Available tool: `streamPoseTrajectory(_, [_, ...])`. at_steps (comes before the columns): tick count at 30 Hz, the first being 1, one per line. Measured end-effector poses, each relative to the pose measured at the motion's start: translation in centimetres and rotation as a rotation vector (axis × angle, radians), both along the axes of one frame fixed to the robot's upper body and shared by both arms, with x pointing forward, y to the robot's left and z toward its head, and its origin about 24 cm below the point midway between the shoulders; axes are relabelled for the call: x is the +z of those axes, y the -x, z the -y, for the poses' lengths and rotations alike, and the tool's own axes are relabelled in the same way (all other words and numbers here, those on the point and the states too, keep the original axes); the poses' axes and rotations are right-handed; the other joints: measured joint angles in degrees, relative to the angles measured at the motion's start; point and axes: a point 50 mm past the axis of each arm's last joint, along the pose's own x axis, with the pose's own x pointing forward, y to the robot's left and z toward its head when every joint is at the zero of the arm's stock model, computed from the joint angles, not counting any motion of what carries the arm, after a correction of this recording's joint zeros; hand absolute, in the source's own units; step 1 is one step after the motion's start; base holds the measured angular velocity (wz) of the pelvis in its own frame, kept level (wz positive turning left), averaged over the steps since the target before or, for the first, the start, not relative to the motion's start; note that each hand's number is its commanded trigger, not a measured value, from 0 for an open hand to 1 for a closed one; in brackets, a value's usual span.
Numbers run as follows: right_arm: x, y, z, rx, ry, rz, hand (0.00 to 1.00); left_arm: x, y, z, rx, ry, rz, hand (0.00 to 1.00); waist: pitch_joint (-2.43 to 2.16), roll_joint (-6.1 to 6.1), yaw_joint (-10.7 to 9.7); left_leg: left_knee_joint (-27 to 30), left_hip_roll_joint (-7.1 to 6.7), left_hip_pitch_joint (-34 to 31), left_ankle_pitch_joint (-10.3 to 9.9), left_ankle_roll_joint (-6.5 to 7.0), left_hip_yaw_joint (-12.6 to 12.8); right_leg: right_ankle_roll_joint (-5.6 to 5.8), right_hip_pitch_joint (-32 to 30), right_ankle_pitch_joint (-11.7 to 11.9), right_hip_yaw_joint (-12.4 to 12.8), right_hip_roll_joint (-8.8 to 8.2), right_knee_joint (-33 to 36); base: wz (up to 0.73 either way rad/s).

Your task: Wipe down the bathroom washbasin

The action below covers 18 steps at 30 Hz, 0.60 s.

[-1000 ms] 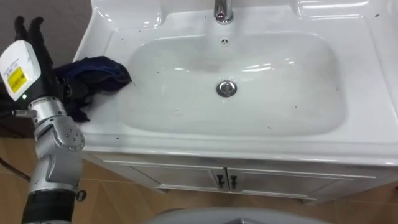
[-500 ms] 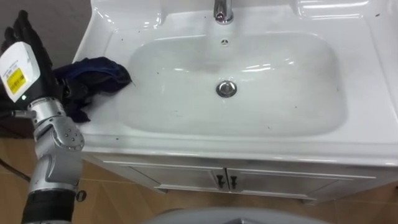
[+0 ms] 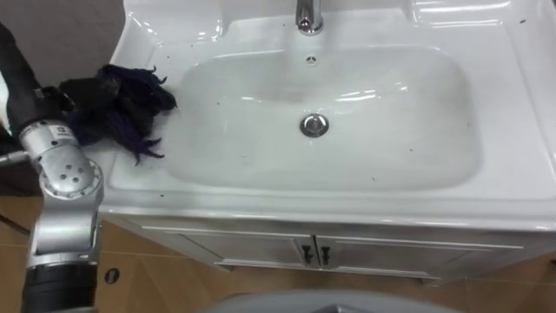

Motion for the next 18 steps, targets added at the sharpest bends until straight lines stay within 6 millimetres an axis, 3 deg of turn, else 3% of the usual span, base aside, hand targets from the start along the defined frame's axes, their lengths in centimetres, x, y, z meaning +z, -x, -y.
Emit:
streamPoseTrajectory(8, [0.0, -0.4, 0.0, 0.002, 0.005, 0.020, 0.00, -0.1, 0.0, -0.4, 0.011, 0.227, 0.076, 0.00, -0.05, -0.12, -0.1, 0.0, -0.02, -0.3, 0.0, 0.00, -0.2, -0.07, -0.1, -0.2, -0.8, -0.03, 0.0, 0.03])
streamPoseTrajectory(13, [0.0, -0.3, 0.0, -0.008, 0.001, 0.021, 0.00, 0.1, 0.3, -1.2, 0.042, 0.241, 0.094, 0.00, -0.29, -0.14, 0.0, -0.1, -0.07, -0.1, 0.0, 0.00, -0.2, -0.08, 0.1, -0.1, -0.9, -0.04, 0.2, 0.00])
streamPoseTrajectory(18, [0.0, 0.2, 0.0, -0.014, 0.004, 0.018, 0.00, 0.3, 0.5, -1.6, 0.067, 0.232, 0.101, 0.00, -0.21, -0.20, 0.7, -0.3, -0.03, 0.7, 0.0, 0.00, 0.0, -0.10, 0.6, -0.2, -0.3, -0.03, 0.3, -0.03])
